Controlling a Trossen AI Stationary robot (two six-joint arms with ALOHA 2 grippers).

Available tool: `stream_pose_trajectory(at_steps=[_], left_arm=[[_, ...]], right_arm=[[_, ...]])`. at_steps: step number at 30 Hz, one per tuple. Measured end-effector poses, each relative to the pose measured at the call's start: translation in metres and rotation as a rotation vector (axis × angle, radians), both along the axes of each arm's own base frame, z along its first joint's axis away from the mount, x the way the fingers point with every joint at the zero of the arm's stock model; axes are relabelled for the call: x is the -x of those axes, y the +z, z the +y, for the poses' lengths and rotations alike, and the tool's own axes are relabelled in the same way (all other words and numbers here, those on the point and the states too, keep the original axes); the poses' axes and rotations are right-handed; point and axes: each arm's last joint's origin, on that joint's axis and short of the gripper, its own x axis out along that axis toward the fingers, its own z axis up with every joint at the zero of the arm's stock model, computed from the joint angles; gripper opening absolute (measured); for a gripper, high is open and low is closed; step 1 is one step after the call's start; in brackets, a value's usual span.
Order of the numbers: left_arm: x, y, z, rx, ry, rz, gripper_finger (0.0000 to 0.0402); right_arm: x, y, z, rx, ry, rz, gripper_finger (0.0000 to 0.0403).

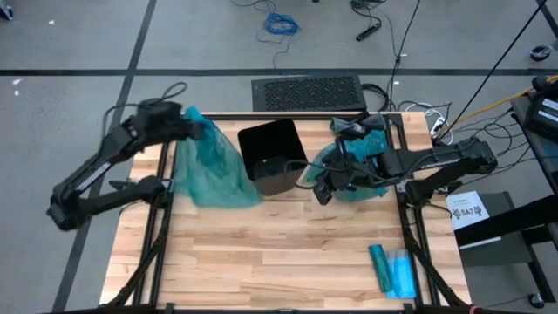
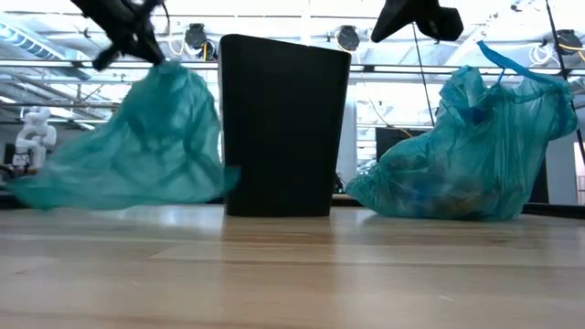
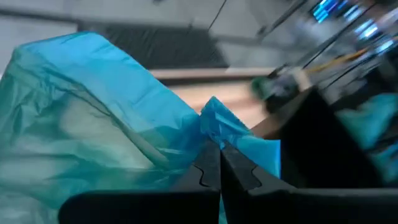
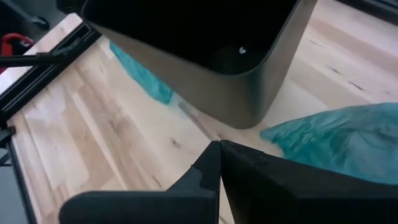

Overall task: Place trash/remove bag and relplace
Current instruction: Insert the new trash bag into the trash bin

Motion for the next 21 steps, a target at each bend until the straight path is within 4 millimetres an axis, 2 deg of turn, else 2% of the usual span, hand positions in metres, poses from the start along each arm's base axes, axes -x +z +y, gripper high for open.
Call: stream_pose_trajectory(at_steps=[11, 16, 21], left_arm=[[0.034, 0.083, -0.036, -0.290, -0.011, -0.282, 0.0000], [0.033, 0.116, -0.038, -0.391, -0.078, -0.415, 0.0000], [0.019, 0.150, -0.028, -0.453, -0.210, -0.537, 0.0000]], right_arm=[[-0.009, 0.007, -0.014, 0.053, 0.016, -0.083, 0.0000], [-0.011, 0.009, -0.014, 0.076, 0.041, -0.098, 0.0000], [-0.011, 0.009, -0.014, 0.078, 0.044, -0.100, 0.0000]])
